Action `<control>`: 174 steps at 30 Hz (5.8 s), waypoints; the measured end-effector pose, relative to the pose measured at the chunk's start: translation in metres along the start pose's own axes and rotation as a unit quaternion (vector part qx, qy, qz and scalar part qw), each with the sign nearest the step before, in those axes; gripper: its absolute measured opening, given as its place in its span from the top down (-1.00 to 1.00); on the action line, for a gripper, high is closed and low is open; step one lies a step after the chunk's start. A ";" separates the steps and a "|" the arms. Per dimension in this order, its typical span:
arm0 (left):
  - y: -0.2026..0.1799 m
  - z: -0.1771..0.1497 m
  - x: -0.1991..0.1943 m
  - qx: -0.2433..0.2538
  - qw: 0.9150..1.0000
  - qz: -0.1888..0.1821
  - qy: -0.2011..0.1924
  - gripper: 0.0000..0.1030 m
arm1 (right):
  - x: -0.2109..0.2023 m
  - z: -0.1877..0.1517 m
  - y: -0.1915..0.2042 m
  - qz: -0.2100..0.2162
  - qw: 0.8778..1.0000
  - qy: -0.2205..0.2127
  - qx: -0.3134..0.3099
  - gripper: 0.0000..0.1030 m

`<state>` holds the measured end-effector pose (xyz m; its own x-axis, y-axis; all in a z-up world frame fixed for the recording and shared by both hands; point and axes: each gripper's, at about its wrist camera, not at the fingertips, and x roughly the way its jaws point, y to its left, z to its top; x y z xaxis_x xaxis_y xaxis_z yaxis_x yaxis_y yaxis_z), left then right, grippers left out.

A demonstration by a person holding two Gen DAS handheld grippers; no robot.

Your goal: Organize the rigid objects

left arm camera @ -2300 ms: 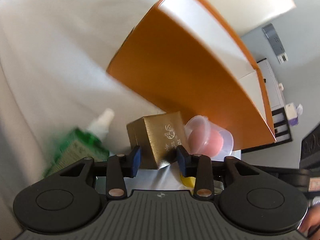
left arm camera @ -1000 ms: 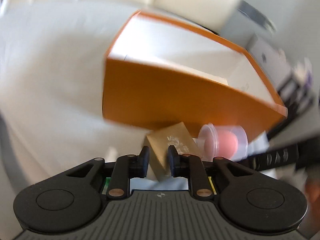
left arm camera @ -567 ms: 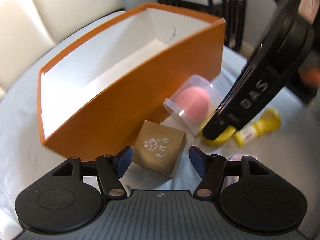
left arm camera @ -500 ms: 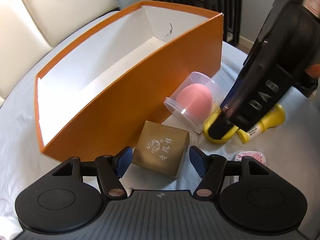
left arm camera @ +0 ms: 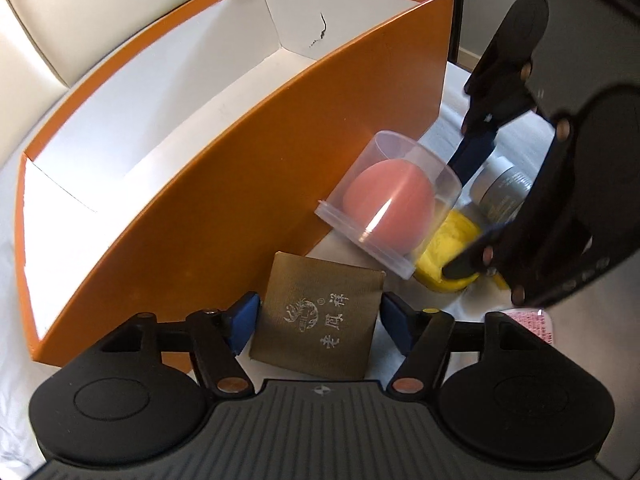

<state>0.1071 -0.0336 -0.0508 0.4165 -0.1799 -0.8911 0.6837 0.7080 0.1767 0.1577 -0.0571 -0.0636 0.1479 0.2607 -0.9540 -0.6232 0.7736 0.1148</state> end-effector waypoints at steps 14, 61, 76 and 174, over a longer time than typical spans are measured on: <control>-0.008 -0.021 -0.022 -0.207 0.978 0.040 0.013 -0.39 | 0.012 -0.001 0.003 0.002 1.000 0.015 -0.027 -0.22; 0.019 -0.058 -0.134 -0.321 0.938 0.037 -0.124 -0.30 | -0.098 0.007 0.040 0.037 0.994 -0.072 -0.079 -0.06; 0.105 0.023 -0.111 -0.364 0.916 0.059 -0.160 -0.30 | -0.144 0.088 -0.032 -0.047 0.981 -0.181 -0.061 -0.06; 0.190 -0.016 -0.051 -0.459 0.881 0.027 -0.111 0.28 | 0.007 0.176 -0.082 0.047 0.997 -0.042 -0.036 -0.02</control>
<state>0.2064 0.1210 0.0218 0.6102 -0.1855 -0.7702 -0.0713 0.9554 -0.2866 0.3449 -0.0173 -0.0315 0.1481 0.3798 -0.9131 -0.6907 0.7005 0.1793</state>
